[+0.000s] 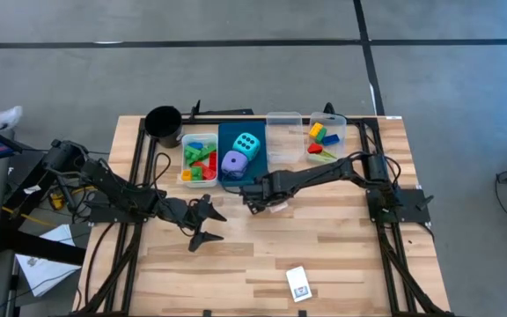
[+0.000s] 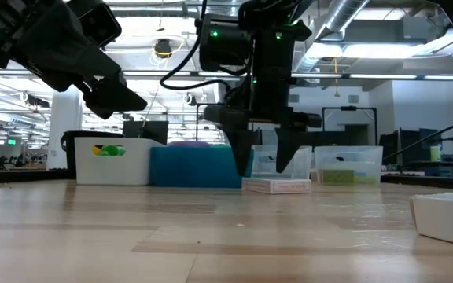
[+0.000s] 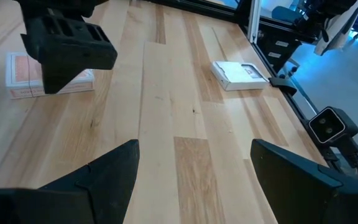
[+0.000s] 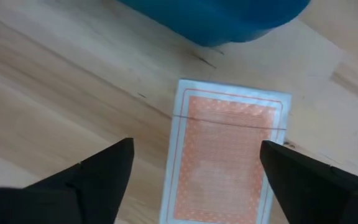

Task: Pick & Place Toys
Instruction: Put the orange game card into the left transparent bin

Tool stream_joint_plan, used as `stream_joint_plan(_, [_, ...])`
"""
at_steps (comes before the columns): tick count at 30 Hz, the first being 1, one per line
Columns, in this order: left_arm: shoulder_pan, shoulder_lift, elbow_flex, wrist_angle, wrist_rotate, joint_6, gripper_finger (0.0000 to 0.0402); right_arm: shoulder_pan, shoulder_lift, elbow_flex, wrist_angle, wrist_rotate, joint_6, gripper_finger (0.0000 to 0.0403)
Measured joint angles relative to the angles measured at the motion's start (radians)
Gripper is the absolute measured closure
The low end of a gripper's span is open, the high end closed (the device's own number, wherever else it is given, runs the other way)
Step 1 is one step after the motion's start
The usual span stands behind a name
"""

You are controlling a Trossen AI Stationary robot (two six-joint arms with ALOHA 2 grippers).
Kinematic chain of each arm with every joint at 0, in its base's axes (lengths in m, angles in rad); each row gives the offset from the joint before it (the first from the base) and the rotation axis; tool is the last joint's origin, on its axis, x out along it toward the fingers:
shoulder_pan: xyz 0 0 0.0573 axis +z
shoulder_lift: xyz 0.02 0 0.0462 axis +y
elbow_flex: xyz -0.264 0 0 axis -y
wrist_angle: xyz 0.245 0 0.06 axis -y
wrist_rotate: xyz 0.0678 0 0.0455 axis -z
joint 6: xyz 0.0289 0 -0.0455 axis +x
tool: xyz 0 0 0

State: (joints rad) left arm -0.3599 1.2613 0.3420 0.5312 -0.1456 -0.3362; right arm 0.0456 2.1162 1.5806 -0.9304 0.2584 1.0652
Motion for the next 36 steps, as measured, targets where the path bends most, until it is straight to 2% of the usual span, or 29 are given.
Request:
stream_joint_plan(8, [0.0,0.0,0.0,0.0,0.022,-0.01,0.0101,0.0,0.0,0.0,0.002,0.0,-0.009,0.0006])
stream_joint_plan(27, [0.0,0.0,0.0,0.0,0.022,-0.013,0.0101,-0.015,0.0,0.0,-0.05,0.046,-0.01,0.0003])
stream_joint_plan(36, [0.0,0.0,0.0,0.0,0.022,-0.013,0.0101,-0.016,0.0,0.0,-0.01,-0.013,-0.008,0.0003])
